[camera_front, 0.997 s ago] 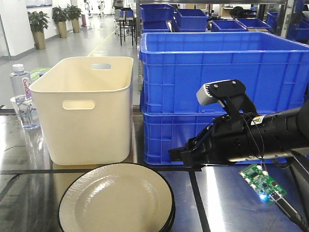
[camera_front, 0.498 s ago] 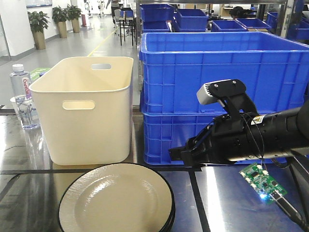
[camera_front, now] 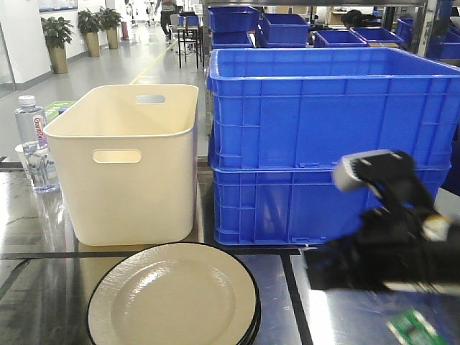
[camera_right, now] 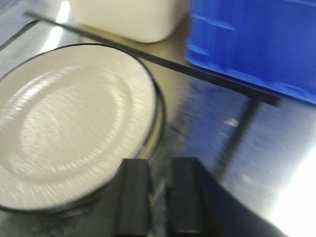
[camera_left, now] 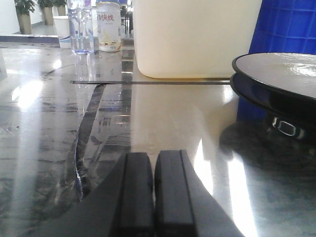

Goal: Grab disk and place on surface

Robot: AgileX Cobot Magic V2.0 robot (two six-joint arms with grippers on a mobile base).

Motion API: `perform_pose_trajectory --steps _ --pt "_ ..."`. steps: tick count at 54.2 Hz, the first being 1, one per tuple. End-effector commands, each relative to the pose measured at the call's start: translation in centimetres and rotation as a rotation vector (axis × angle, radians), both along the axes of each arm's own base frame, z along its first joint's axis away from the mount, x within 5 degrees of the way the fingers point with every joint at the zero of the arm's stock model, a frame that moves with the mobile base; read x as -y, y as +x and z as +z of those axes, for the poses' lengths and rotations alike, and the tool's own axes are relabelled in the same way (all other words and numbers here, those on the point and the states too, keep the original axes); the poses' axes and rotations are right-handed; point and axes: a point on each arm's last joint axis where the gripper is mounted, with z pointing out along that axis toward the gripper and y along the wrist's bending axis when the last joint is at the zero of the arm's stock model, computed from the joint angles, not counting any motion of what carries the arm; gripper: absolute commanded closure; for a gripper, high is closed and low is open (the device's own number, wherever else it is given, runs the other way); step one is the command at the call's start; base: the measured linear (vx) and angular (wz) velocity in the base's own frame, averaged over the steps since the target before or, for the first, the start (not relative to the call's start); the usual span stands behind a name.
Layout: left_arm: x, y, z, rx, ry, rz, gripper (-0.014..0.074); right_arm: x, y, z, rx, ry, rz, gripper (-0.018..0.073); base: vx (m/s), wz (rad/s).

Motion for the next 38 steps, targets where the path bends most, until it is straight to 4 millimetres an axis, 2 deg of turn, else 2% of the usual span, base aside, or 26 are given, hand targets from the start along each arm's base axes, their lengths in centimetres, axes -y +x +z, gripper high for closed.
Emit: perform_pose_trajectory --steps 1,2,9,19,24,31,38 --pt "0.0 0.0 1.5 0.093 -0.004 -0.004 0.0423 1.9 -2.7 1.2 0.190 0.060 -0.101 0.0553 0.00 0.00" --pt "0.0 0.0 1.5 0.093 -0.004 -0.004 0.0423 2.3 -3.2 1.3 0.220 0.061 -0.112 0.0576 0.00 0.00" --pt "0.0 0.0 1.5 0.093 -0.004 -0.004 0.0423 4.3 -6.7 -0.7 0.303 0.046 -0.169 0.0571 0.00 0.00" --pt "0.0 0.0 1.5 0.093 -0.004 -0.004 0.0423 8.4 -11.3 -4.8 0.336 0.156 -0.415 0.0568 0.00 0.00" --pt "0.0 0.0 1.5 0.093 -0.004 -0.004 0.0423 9.9 -13.7 -7.4 0.383 0.128 -0.507 0.0567 0.00 0.00" --pt "0.0 0.0 1.5 0.093 -0.004 -0.004 0.0423 10.7 -16.3 -10.5 0.470 0.053 -0.545 0.0567 0.00 0.00" --pt "0.0 0.0 1.5 0.093 -0.004 -0.004 0.0423 10.8 -17.9 -13.4 0.552 0.004 -0.531 0.0567 0.00 0.00"
